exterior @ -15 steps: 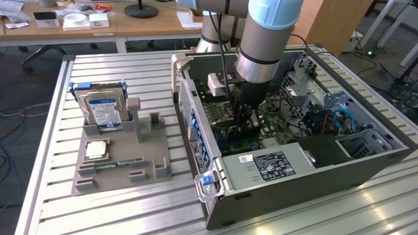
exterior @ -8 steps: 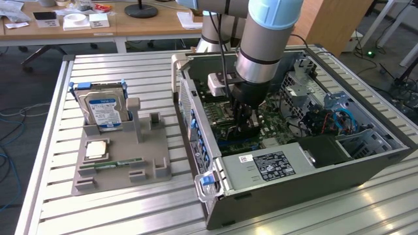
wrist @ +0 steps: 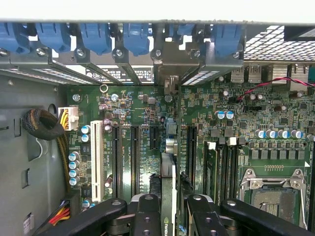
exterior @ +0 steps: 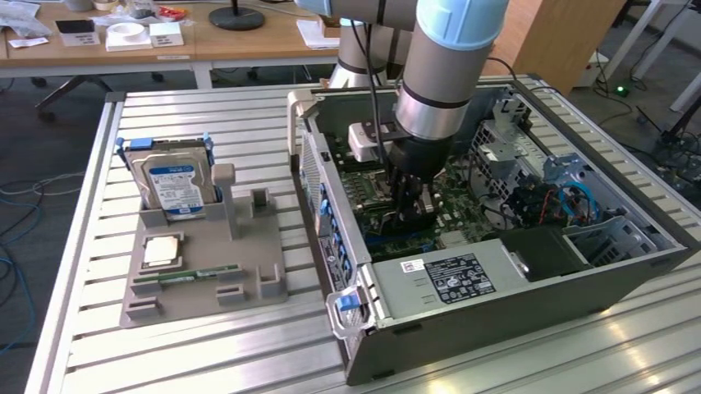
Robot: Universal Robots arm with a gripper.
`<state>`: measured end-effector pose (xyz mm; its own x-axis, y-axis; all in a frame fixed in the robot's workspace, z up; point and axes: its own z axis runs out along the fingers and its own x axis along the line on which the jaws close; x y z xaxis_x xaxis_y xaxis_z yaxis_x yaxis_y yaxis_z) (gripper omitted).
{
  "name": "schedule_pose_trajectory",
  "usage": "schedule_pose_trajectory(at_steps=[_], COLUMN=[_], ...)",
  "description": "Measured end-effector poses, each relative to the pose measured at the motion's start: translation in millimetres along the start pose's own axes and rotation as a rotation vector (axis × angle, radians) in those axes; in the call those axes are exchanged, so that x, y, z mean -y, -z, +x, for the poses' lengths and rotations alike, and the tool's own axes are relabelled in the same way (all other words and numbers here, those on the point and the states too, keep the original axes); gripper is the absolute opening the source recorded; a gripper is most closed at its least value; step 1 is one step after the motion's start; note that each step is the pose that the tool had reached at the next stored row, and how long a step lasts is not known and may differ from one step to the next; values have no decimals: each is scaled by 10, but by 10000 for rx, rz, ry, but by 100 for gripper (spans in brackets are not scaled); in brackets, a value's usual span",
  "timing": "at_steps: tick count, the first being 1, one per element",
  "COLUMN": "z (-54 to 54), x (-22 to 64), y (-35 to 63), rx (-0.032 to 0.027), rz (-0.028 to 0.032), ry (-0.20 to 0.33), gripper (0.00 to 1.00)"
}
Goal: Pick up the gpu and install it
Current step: 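Insert the gpu into the slot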
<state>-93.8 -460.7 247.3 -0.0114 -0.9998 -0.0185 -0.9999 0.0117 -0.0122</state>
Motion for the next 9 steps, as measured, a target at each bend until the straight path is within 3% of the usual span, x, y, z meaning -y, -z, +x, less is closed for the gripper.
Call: schedule_pose_trajectory(at_steps=[9], z=[0], x=[0], y=[0], rx=[0], rz=[0], ry=[0], gripper=[25])
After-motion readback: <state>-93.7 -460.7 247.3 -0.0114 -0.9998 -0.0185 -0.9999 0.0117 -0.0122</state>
